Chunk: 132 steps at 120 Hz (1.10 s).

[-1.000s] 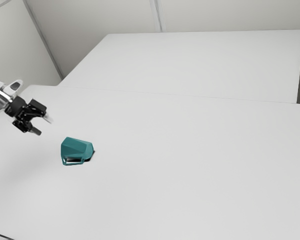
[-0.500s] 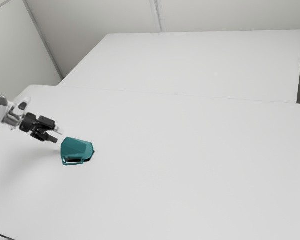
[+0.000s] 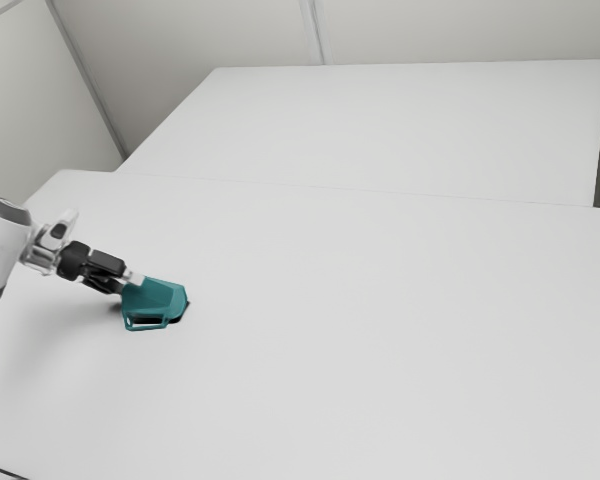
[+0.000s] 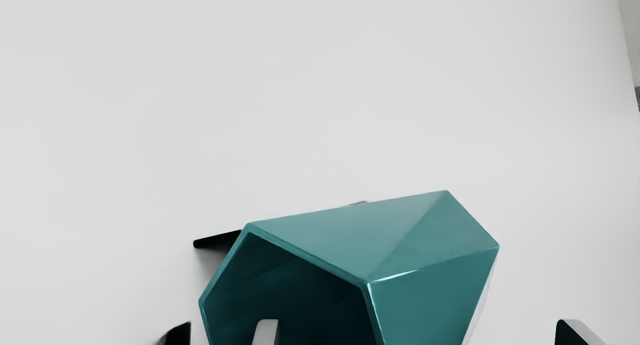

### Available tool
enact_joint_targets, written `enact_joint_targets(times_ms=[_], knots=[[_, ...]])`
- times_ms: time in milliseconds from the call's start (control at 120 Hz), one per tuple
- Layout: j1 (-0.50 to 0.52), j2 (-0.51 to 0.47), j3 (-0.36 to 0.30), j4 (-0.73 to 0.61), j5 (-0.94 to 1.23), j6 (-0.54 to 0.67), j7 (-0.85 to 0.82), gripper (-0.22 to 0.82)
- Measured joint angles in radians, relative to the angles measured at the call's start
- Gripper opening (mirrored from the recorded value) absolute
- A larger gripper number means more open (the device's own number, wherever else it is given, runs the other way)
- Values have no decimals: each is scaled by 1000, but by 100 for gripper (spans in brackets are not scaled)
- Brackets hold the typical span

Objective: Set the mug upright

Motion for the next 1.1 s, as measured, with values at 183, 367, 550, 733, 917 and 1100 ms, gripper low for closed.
enact_joint_targets(times_ms=[183, 367, 550, 733, 917, 1100], knots=[[-8, -2, -18, -2, -8, 6, 35, 51], [-14, -5, -19, 0, 2, 8, 34, 13], [-31, -56, -19, 6, 18, 12, 23, -7], [-98, -116, -19, 7, 64, 19, -8, -14], [-166, -167, -21, 3, 157, 60, -57, -17], [-221, -232, -62, -5, 324, 132, -106, -18]])
